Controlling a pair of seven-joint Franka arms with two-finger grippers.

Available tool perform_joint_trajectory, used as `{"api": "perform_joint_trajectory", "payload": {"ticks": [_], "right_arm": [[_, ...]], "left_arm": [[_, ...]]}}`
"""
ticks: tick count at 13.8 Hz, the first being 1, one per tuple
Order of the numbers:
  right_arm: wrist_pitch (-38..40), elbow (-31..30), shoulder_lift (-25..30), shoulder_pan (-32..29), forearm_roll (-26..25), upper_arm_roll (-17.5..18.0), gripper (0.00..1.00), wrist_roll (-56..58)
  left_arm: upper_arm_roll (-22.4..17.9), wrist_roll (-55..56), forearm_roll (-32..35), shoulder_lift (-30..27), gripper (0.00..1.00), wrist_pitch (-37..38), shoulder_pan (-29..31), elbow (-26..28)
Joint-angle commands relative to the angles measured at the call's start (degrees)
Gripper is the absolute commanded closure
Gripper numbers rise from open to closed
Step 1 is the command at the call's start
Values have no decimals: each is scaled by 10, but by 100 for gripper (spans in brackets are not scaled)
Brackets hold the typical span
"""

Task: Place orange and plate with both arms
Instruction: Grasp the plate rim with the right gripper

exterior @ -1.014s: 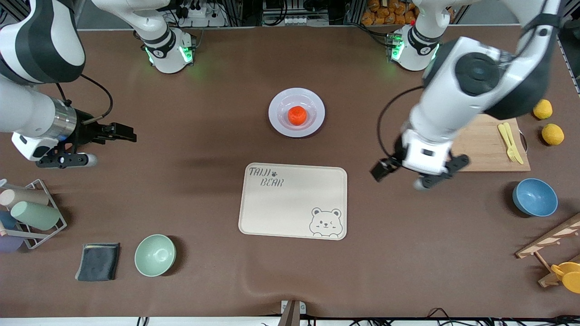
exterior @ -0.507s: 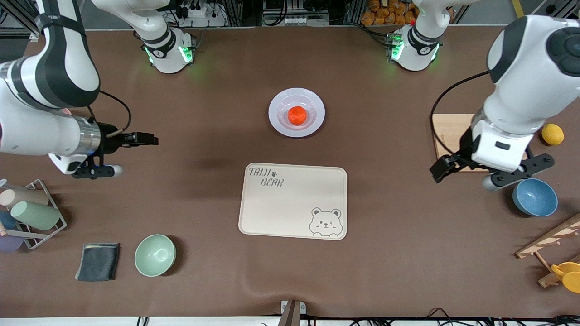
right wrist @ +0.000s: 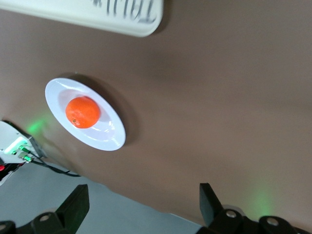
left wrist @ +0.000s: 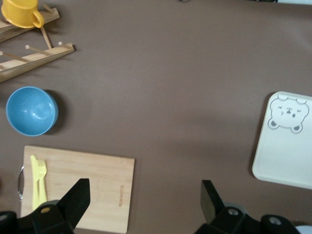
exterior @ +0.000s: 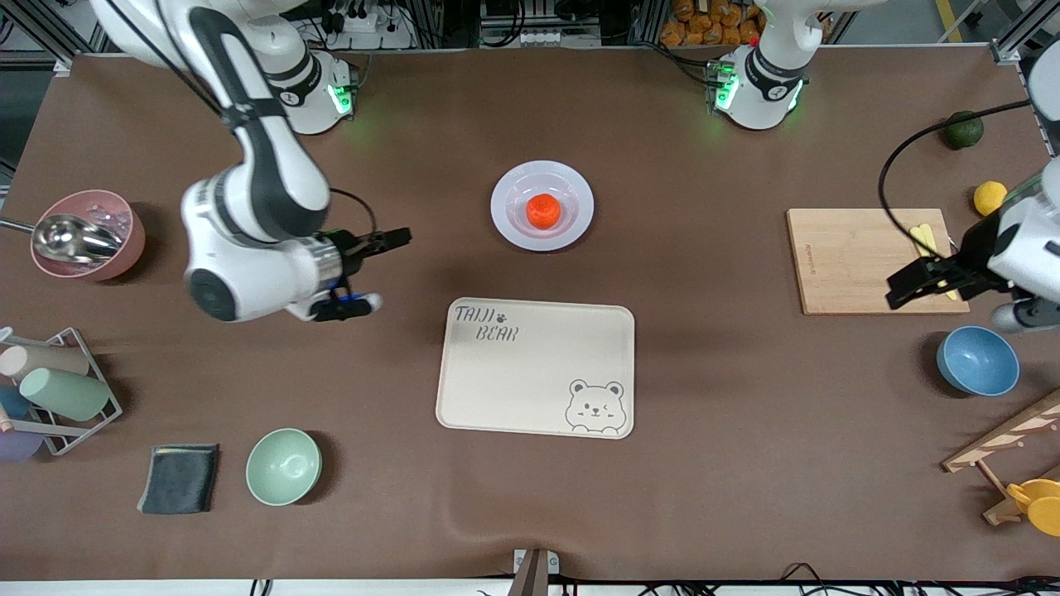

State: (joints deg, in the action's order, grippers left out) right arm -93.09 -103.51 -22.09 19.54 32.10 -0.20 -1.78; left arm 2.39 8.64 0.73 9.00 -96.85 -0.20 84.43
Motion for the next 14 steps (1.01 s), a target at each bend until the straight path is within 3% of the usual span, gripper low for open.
{"api": "perform_joint_trajectory", "payload": {"ticks": [1, 4, 8, 11, 14], "right_arm": [[-48, -62, -13, 39, 73, -5, 0, -2], [-93, -113, -18, 73, 111, -4, 0, -1], [-166, -192, -15, 118, 226, -4, 0, 78], [-195, -216, -21, 131, 265, -4, 0, 124], [-232, -224, -41, 160, 337, -4, 0, 173]], "left_arm": [[-15, -20, -10, -41, 0, 41, -15, 20], [-19, -32, -10, -71, 0, 40, -16, 58], [-32, -38, -10, -92, 0, 42, -19, 71], [-39, -35, -9, -99, 0, 42, -19, 73], [-49, -26, -6, -101, 0, 41, -36, 74]]}}
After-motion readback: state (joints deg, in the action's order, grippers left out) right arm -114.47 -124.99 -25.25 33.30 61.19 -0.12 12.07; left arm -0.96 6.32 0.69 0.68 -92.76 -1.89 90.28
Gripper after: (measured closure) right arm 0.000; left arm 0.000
